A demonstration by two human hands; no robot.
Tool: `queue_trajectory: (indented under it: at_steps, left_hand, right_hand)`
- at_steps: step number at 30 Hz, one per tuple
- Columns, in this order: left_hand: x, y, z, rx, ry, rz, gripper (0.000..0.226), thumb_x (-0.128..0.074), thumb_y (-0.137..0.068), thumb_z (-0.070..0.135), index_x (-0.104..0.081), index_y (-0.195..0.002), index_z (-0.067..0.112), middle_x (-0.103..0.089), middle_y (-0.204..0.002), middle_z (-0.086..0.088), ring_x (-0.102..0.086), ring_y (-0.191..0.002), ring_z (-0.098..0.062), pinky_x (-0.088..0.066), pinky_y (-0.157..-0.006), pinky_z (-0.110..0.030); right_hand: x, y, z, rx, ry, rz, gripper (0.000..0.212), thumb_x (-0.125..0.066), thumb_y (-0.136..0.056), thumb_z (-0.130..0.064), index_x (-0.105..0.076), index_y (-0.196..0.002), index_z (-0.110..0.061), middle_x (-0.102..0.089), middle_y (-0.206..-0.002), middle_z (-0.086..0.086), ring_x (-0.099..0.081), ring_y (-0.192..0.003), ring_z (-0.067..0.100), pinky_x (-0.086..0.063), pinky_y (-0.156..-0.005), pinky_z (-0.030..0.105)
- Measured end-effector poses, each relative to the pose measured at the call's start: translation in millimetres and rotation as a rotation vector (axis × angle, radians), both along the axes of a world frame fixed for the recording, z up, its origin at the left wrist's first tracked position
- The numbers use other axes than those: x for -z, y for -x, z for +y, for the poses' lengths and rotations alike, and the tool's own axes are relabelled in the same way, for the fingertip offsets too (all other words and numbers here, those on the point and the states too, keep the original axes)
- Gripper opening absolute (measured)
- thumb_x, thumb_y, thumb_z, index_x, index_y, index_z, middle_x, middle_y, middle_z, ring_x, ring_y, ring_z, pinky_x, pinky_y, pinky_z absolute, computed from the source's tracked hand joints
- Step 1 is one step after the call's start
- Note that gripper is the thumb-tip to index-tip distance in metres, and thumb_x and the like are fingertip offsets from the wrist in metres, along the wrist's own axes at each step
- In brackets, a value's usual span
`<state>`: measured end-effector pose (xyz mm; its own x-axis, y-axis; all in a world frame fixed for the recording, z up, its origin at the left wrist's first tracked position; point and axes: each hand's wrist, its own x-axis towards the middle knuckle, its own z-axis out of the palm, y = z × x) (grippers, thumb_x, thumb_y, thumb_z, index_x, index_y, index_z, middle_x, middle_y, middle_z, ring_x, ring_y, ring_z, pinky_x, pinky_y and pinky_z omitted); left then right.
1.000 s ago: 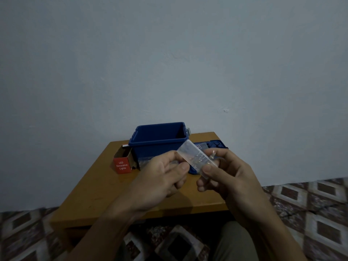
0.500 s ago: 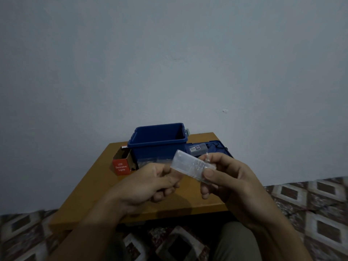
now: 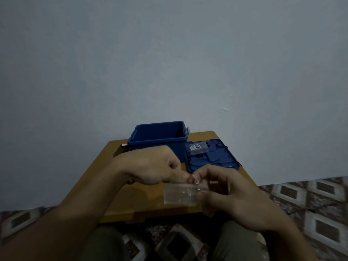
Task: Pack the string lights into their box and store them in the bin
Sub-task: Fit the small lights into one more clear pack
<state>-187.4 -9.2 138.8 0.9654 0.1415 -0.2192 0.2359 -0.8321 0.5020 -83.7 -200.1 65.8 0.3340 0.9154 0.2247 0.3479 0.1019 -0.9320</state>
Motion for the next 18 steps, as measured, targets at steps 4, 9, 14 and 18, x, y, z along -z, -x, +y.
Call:
queue_trajectory:
  at_steps: [4, 9, 14, 18]
  left_hand:
    - [-4.8, 1.9, -15.5, -0.131, -0.106, -0.198, 0.029, -0.062, -0.095, 0.026, -0.073, -0.076, 0.008, -0.062, -0.063, -0.004, -0.05, -0.054, -0.021, -0.04, -0.055, -0.029]
    - [11.2, 5.2, -28.6, -0.251, 0.047, -0.409, 0.026, -0.05, -0.098, 0.018, -0.075, -0.091, 0.021, -0.062, -0.055, 0.002, -0.046, -0.045, -0.007, -0.039, -0.048, -0.019]
    - [34.5, 10.4, -33.8, -0.321, 0.401, -0.534, 0.027, -0.053, -0.1, 0.01, -0.056, -0.123, 0.024, -0.071, -0.069, -0.003, -0.06, -0.053, -0.014, -0.046, -0.052, -0.019]
    - [47.0, 13.2, -37.7, -0.419, 0.581, -0.609, 0.046, -0.061, -0.098, 0.014, -0.038, -0.137, 0.023, -0.074, -0.073, -0.008, -0.064, -0.055, -0.018, -0.043, -0.05, -0.024]
  right_hand:
    - [1.1, 4.1, 4.9, 0.176, -0.05, -0.131, 0.011, -0.068, -0.094, -0.015, -0.064, -0.095, -0.026, -0.066, -0.081, 0.001, -0.065, -0.07, 0.026, -0.056, -0.067, 0.044]
    - [6.0, 6.4, 10.2, 0.335, -0.128, -0.235, 0.012, -0.067, -0.093, -0.021, -0.062, -0.094, -0.032, -0.065, -0.077, 0.001, -0.063, -0.069, 0.027, -0.054, -0.066, 0.051]
    - [11.3, 7.3, 16.1, 0.484, -0.224, -0.339, 0.016, -0.067, -0.091, -0.023, -0.058, -0.095, -0.035, -0.065, -0.079, -0.011, -0.062, -0.067, 0.012, -0.047, -0.056, 0.019]
    - [15.8, 5.4, 20.6, 0.544, -0.282, -0.343, 0.016, -0.066, -0.09, -0.023, -0.059, -0.098, -0.035, -0.064, -0.078, -0.009, -0.061, -0.068, 0.011, -0.045, -0.058, 0.018]
